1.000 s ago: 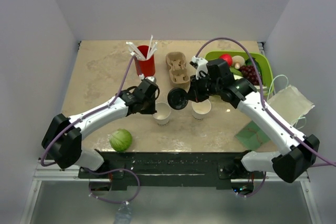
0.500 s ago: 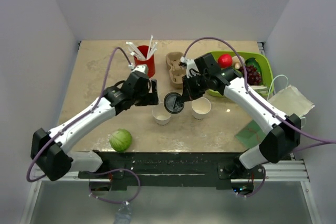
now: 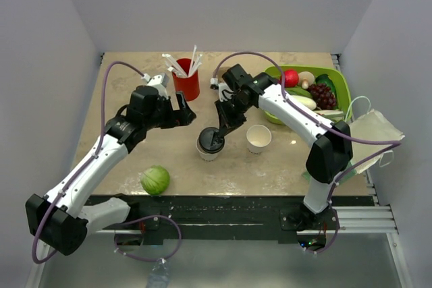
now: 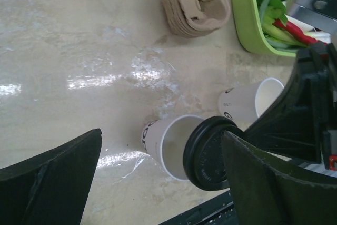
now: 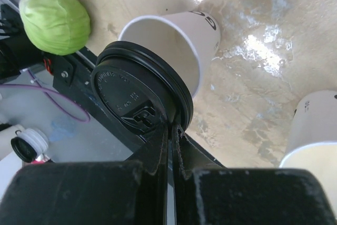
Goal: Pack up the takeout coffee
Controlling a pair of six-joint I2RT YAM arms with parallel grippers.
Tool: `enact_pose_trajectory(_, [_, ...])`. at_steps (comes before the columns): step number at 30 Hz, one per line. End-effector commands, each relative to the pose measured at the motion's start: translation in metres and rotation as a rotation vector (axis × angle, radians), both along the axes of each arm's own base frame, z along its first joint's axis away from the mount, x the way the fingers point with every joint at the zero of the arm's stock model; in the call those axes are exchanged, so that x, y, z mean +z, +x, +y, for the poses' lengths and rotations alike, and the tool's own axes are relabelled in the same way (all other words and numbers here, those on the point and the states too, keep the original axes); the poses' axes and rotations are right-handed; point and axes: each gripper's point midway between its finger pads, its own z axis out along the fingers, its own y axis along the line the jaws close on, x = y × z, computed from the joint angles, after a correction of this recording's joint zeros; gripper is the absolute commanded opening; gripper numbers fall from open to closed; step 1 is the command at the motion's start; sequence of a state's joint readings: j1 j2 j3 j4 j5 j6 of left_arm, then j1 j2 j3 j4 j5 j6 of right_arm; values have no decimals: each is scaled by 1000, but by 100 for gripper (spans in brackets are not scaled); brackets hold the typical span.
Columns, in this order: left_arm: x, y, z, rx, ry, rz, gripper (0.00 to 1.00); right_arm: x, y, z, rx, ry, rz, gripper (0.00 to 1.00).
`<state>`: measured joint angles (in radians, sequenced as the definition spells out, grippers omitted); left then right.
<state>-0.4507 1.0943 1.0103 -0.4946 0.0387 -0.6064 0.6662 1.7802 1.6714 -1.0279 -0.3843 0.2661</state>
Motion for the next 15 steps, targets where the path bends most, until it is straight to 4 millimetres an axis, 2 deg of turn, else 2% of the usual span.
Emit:
enact_pose_trajectory(1, [-2, -4, -26, -168, -46, -10, 100, 8, -7, 2, -1, -39, 34, 0])
enact_pose_trajectory(5, [-15, -9, -42, -264, -80, 25, 100, 1, 0, 8, -12, -32, 42, 0])
enact_pose_trajectory(15, [-57, -19, -54, -352, -76, 171, 99, -9, 9, 19, -18, -21, 57, 0])
